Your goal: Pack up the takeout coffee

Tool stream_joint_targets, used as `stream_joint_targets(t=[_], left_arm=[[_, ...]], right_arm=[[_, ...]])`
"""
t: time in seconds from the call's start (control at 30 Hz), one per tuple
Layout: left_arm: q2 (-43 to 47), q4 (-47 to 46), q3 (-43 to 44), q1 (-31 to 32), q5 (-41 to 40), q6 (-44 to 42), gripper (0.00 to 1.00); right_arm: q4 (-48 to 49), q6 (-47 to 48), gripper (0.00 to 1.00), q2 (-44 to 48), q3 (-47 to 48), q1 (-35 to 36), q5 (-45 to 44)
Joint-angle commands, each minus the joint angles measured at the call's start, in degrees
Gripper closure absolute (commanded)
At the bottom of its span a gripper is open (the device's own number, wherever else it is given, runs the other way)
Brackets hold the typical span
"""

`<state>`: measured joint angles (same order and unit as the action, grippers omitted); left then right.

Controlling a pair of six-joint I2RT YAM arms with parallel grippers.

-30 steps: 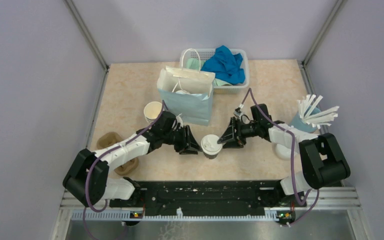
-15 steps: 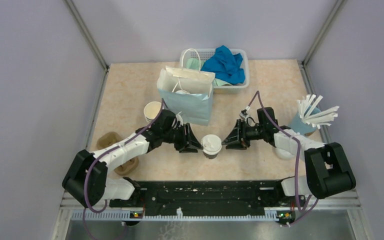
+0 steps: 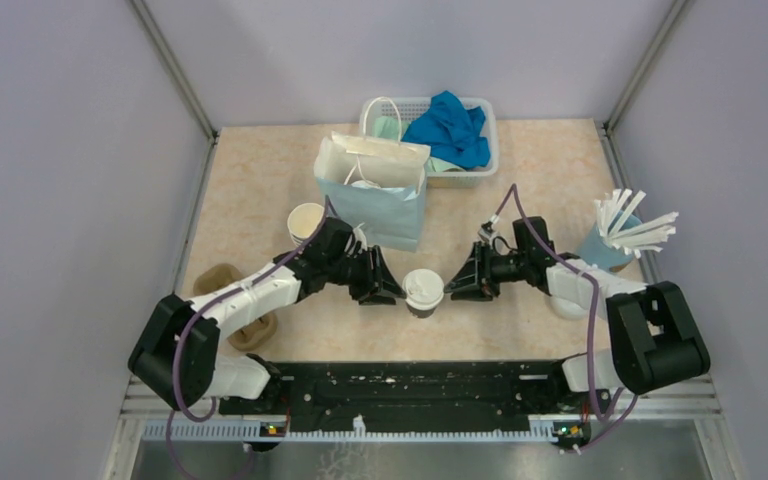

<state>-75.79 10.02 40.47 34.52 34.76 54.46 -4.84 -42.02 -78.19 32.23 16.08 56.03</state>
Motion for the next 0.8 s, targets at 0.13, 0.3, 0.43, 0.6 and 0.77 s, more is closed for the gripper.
stream_joint_targets(t=[0.13,0.3,0.43,0.6,0.77], left_arm=[[-1.83,1.00,2.28,-0.18,-1.55,-2.10,0.54],[-3.59,7.49,4.30,0.30,-5.00,-4.76,0.59],[-4.24,12.29,3.93,0.64,-8.97,-7.12,0.61],[-4.23,14.25,1.77,0.90,-12.16,-8.68,0.62],[-5.38,12.71,-0.31,0.94,-12.95,-8.69,0.62]], right_arm=[[4.49,-0.68,0.59,-3.28,0.69,1.86,0.15],[7.11,-0.77,0.62,-5.62,-0.13,1.96,-0.88],[5.66,-0.20,0.63,-5.87,-1.00,1.96,-3.73],[5.62,-0.20,0.64,-6.53,-2.59,1.86,-6.78],[7.03,0.37,0.64,-8.74,-3.79,1.71,-8.08]])
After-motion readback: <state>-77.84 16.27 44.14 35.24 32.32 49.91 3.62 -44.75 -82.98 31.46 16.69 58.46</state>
